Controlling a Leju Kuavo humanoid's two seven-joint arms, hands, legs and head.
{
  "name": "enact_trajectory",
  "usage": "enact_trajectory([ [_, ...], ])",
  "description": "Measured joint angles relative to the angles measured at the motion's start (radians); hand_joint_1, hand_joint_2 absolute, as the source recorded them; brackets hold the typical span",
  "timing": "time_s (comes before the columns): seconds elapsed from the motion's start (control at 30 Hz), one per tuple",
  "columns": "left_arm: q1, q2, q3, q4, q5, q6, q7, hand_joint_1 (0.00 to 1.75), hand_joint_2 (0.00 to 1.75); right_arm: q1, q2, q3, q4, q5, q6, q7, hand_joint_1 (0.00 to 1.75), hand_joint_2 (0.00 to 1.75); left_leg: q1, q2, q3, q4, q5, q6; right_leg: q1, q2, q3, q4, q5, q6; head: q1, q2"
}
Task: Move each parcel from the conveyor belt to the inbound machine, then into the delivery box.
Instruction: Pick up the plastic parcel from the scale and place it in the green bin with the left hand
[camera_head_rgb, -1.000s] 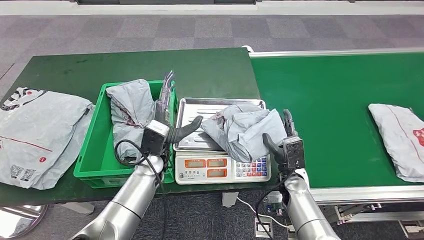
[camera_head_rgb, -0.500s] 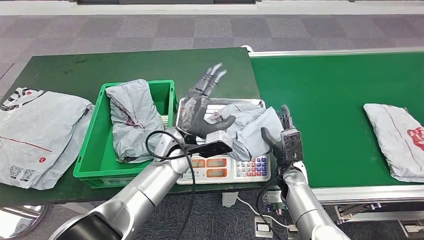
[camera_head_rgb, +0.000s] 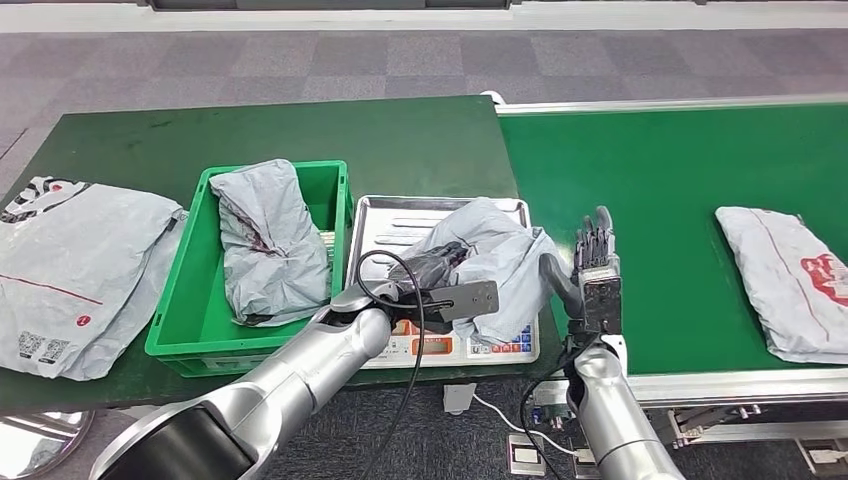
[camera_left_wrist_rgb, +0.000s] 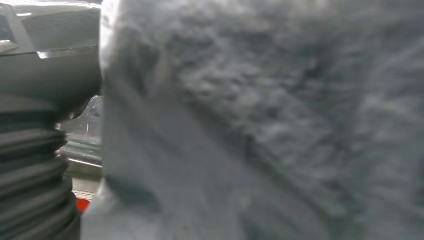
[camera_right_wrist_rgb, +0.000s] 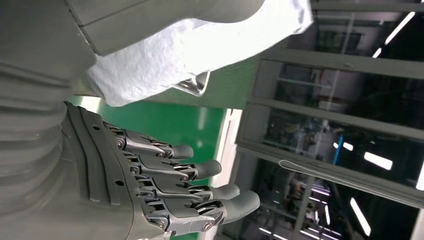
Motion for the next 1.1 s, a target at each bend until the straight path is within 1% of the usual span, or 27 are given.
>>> enact_trajectory([
  [0.07, -0.005, -0.001, 0.0, 0.008, 0.003, -0.008, 0.008, 0.0, 1.75, 0.007, 0.0, -0.001, -0.017, -0.001, 0.002, 0.0, 0.0, 1.75, 0.0, 0.0, 0.001, 0.0, 0.0, 0.0, 0.0, 0.0, 0.001, 0.0, 0.0, 0.0, 0.0, 0.0],
  [0.23, -0.011, 0.0, 0.002, 0.018, 0.023, -0.031, 0.061, 0.0, 1.75, 0.012, -0.001, -0.002, -0.031, 0.008, 0.024, 0.001, 0.0, 1.75, 0.0, 0.0, 0.006, 0.0, 0.0, 0.0, 0.0, 0.0, 0.006, 0.0, 0.0, 0.0, 0.0, 0.0],
  [0.3, -0.011, 0.002, 0.006, 0.02, 0.031, -0.025, 0.067, 0.22, 1.75, 0.012, -0.001, -0.002, -0.032, 0.01, 0.024, 0.001, 0.0, 1.75, 0.0, 0.0, 0.007, 0.0, 0.0, 0.0, 0.0, 0.0, 0.007, 0.0, 0.0, 0.0, 0.0, 0.0],
  [0.37, -0.009, 0.003, 0.009, 0.023, 0.035, -0.002, 0.05, 1.09, 1.75, 0.012, -0.001, -0.002, -0.032, 0.011, 0.023, 0.001, 0.0, 1.75, 0.0, 0.0, 0.007, 0.0, 0.0, 0.0, 0.0, 0.0, 0.007, 0.0, 0.0, 0.0, 0.0, 0.0],
  [0.43, -0.002, 0.005, 0.014, 0.024, 0.045, 0.049, 0.005, 1.75, 1.75, 0.012, -0.001, -0.002, -0.032, 0.011, 0.021, 0.001, 0.0, 1.75, 0.0, 0.0, 0.007, 0.0, 0.0, 0.0, 0.0, 0.0, 0.007, 0.0, 0.0, 0.0, 0.0, 0.0],
  [0.53, 0.013, 0.008, 0.037, 0.023, 0.086, 0.156, -0.099, 1.75, 1.75, 0.012, -0.001, -0.002, -0.032, 0.01, 0.02, 0.001, 0.0, 1.75, 0.0, 0.0, 0.007, 0.0, 0.0, 0.0, 0.0, 0.0, 0.007, 0.0, 0.0, 0.0, 0.0, 0.0],
  [0.6, 0.029, 0.009, 0.064, 0.018, 0.134, 0.226, -0.204, 1.75, 1.75, 0.012, -0.001, -0.002, -0.032, 0.01, 0.022, 0.001, 0.0, 1.75, 0.0, 0.0, 0.006, 0.0, 0.001, 0.0, 0.0, 0.0, 0.006, 0.001, 0.0, 0.0, 0.0, 0.0],
  [0.67, 0.043, 0.01, 0.097, 0.01, 0.172, 0.277, -0.299, 1.75, 1.75, 0.011, -0.001, -0.002, -0.032, 0.01, 0.023, 0.001, 0.0, 1.75, 0.0, -0.001, 0.005, 0.0, 0.0, 0.0, 0.0, 0.0, 0.005, 0.001, 0.0, 0.0, 0.0, 0.0],
  [0.7, 0.047, 0.01, 0.111, 0.008, 0.18, 0.29, -0.326, 1.75, 1.75, 0.01, -0.001, -0.002, -0.032, 0.01, 0.024, 0.001, 0.0, 1.75, 0.0, -0.001, 0.004, 0.0, 0.0, 0.0, 0.0, 0.0, 0.005, 0.001, 0.0, 0.0, 0.0, 0.0],
  [0.77, 0.052, 0.01, 0.132, 0.004, 0.186, 0.3, -0.347, 1.75, 1.75, 0.008, -0.001, -0.002, -0.032, 0.01, 0.024, 0.001, 0.0, 1.75, 0.0, -0.001, 0.003, 0.0, 0.0, 0.0, 0.0, 0.0, 0.004, 0.001, 0.0, 0.0, 0.0, 0.0],
  [0.83, 0.056, 0.01, 0.145, 0.0, 0.188, 0.302, -0.35, 1.75, 1.75, 0.006, -0.001, -0.002, -0.032, 0.01, 0.024, 0.001, 0.0, 1.75, 0.0, -0.001, 0.002, 0.0, 0.0, 0.0, 0.0, 0.0, 0.003, 0.0, 0.0, 0.0, 0.0, 0.0],
  [1.1, 0.065, 0.01, 0.167, -0.008, 0.191, 0.303, -0.358, 1.75, 1.75, 0.006, -0.001, -0.002, -0.032, 0.01, 0.024, 0.001, 0.0, 1.75, 0.0, -0.001, 0.0, 0.0, 0.0, 0.0, 0.0, 0.0, 0.001, 0.0, 0.0, 0.0, 0.0, 0.0],
])
